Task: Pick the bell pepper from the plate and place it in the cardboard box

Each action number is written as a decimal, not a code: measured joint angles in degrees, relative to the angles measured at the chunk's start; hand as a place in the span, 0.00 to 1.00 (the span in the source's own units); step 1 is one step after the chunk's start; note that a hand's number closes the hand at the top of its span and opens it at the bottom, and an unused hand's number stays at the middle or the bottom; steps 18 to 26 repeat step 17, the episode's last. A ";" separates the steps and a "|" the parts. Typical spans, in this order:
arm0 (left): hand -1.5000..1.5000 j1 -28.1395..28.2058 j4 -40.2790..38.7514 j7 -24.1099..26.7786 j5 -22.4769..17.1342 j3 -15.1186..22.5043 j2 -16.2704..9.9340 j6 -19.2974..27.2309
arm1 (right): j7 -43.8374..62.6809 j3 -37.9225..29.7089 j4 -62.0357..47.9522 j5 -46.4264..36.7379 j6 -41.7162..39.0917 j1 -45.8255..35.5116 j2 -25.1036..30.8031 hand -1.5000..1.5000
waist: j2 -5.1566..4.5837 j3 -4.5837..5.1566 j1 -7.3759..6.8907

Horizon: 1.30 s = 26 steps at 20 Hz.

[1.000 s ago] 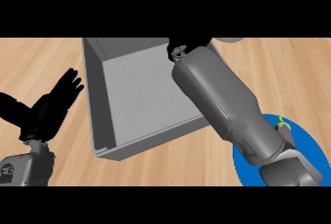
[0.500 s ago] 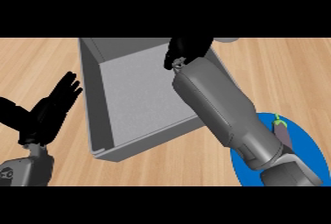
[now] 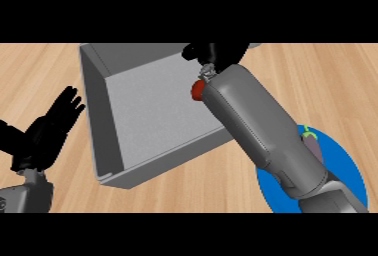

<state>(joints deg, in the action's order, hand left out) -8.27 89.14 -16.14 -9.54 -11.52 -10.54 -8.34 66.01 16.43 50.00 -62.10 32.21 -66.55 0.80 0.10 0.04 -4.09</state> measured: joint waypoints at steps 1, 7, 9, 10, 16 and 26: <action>0.50 0.52 0.17 0.10 0.07 -0.03 0.08 0.09 | 0.08 -0.37 0.76 -0.68 1.18 0.60 -0.02 0.00 | 0.13 0.00 0.33; 0.50 2.43 0.45 0.73 0.00 -1.06 -0.05 0.45 | 1.17 -0.38 7.68 -4.14 6.64 6.04 -0.18 0.00 | 0.82 -0.01 2.41; 0.50 2.78 1.01 0.42 0.03 -1.17 0.08 0.86 | 1.69 0.55 10.77 -4.80 7.85 8.96 -0.24 0.00 | 0.96 -0.02 2.96; 0.50 3.28 1.73 0.12 -0.22 -1.19 0.10 0.79 | 2.02 1.36 12.52 -5.27 8.28 10.77 -0.28 0.00 | 1.02 -0.03 3.16; 0.50 5.11 3.32 -0.06 -0.45 -1.76 0.17 1.11 | 4.91 6.45 24.64 -8.74 8.55 20.31 -0.44 0.00 | 1.12 -0.03 4.41; 0.50 5.60 3.48 0.18 -0.52 -2.00 -0.03 0.91 | 5.27 7.18 26.59 -9.48 8.50 22.12 -0.46 0.00 | 1.13 -0.02 4.50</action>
